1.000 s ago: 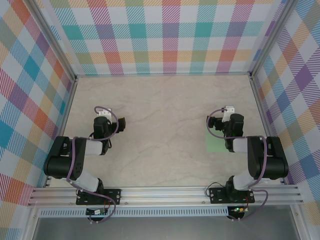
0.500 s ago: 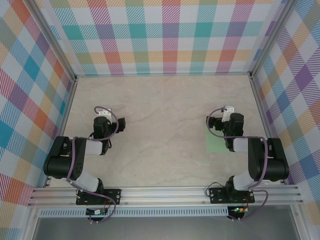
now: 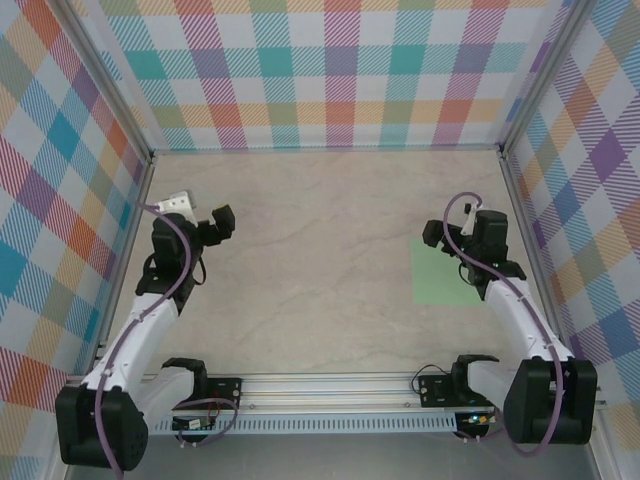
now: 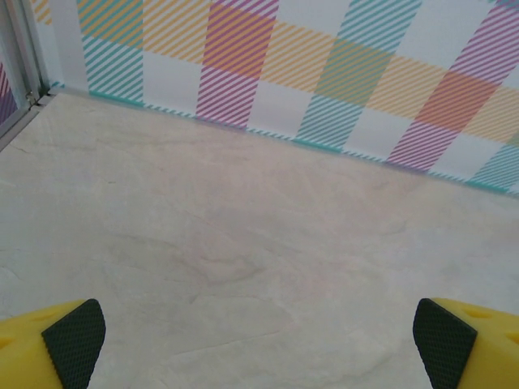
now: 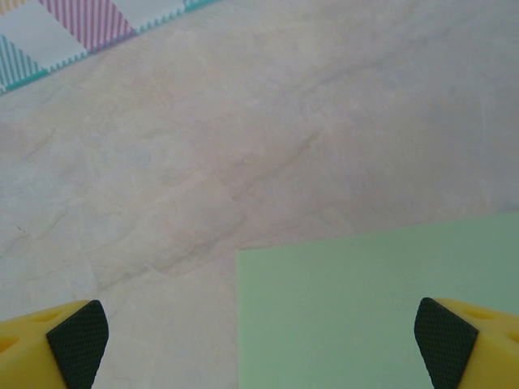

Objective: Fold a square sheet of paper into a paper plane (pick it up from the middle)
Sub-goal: Move the square sheet of paper to the center of the table.

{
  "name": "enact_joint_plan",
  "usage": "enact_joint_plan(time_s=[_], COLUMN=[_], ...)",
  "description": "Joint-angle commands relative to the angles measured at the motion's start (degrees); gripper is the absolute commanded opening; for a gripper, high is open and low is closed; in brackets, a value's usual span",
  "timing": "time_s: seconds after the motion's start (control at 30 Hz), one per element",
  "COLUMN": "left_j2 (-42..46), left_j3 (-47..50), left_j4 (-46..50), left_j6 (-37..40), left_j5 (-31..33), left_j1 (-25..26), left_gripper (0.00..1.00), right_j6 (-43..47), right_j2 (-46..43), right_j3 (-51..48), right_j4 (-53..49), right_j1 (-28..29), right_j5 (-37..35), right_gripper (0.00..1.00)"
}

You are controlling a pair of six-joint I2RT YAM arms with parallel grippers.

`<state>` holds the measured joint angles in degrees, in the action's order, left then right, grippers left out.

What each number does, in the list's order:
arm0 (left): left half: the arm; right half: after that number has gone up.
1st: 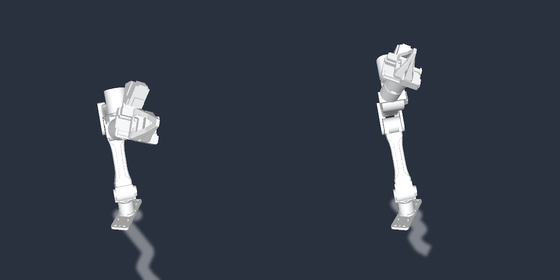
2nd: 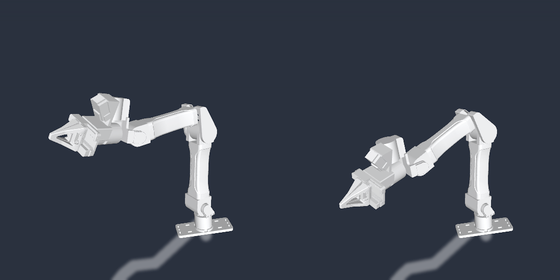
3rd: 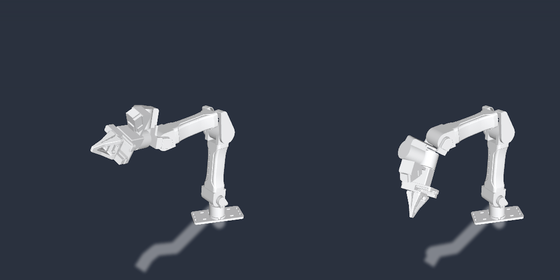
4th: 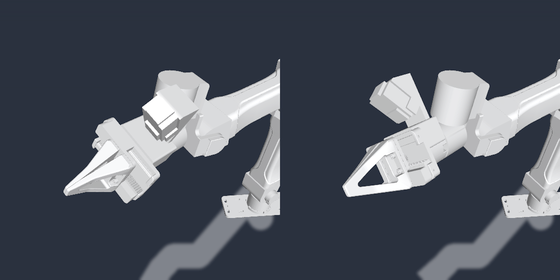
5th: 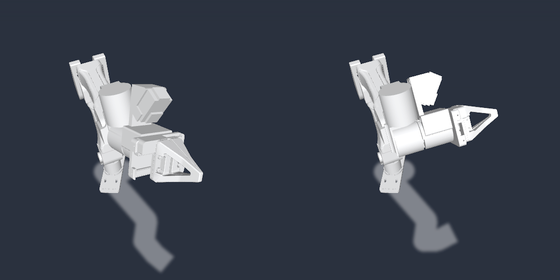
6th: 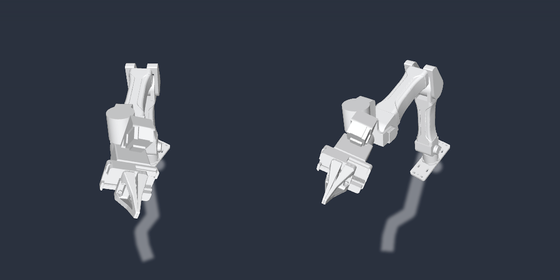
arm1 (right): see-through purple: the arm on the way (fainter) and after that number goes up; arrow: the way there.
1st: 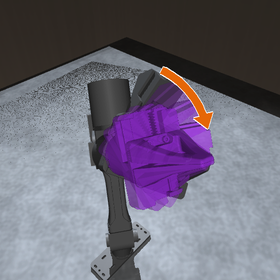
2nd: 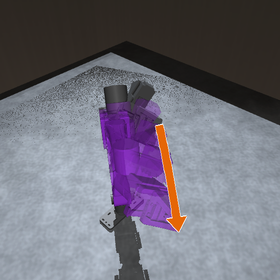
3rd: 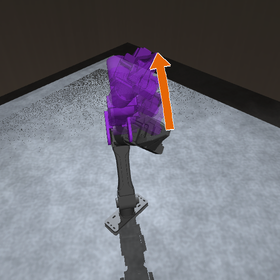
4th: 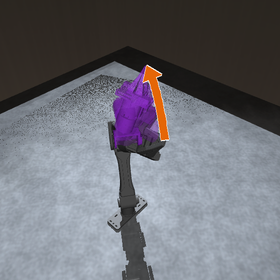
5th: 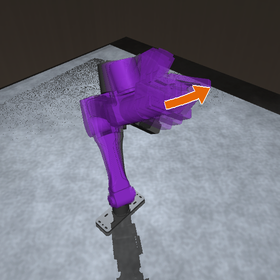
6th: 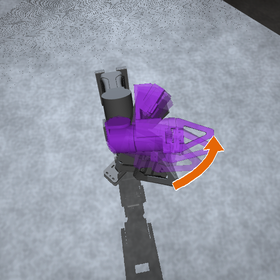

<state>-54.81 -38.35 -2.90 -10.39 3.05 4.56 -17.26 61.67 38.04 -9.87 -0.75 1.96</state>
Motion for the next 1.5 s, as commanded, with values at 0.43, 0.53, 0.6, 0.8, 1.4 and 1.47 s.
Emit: enact_joint_plan(time_s=[0.43, 0.53, 0.6, 0.8, 1.4, 1.47], left_j2=[14.2, 15.9, 16.2, 14.1, 4.7, 3.4], left_j3=[-2.7, -2.2, -2.1, 0.9, 9.6, 9.3], left_j4=[33.3, 32.7, 32.5, 29.2, 16.4, 16.5], left_j6=[-17.8, -18.1, -18.1, -21.0, -28.7, -29.2], left_j5=[-9.5, -14.3, -18.3, -27.1, -23.9, -21.8], left_j1=[-0.9, -0.9, -0.9, -0.7, 13.0, 15.7], left_gripper=[1.0, 1.0, 1.0, 1.0, 1.0, 1.0], right_j6=[-7.0, -6.4, -6.0, -7.1, -25.9, -30.0], right_j2=[16.7, 20.0, 23.2, 30.4, 41.5, 44.3], right_j3=[9.5, 11.0, 12.3, 13.6, 19.3, 22.4], right_j4=[-20.4, -21.1, -22.1, -21.3, -16.4, -16.4], right_j1=[0.0, 0.0, 0.0, 0.1, 25.9, 29.7], right_j5=[17.4, 15.8, 15.1, 15.7, 13.1, 10.8], right_gripper=[1.0, 1.0, 1.0, 0.96, 0.91, 0.91])
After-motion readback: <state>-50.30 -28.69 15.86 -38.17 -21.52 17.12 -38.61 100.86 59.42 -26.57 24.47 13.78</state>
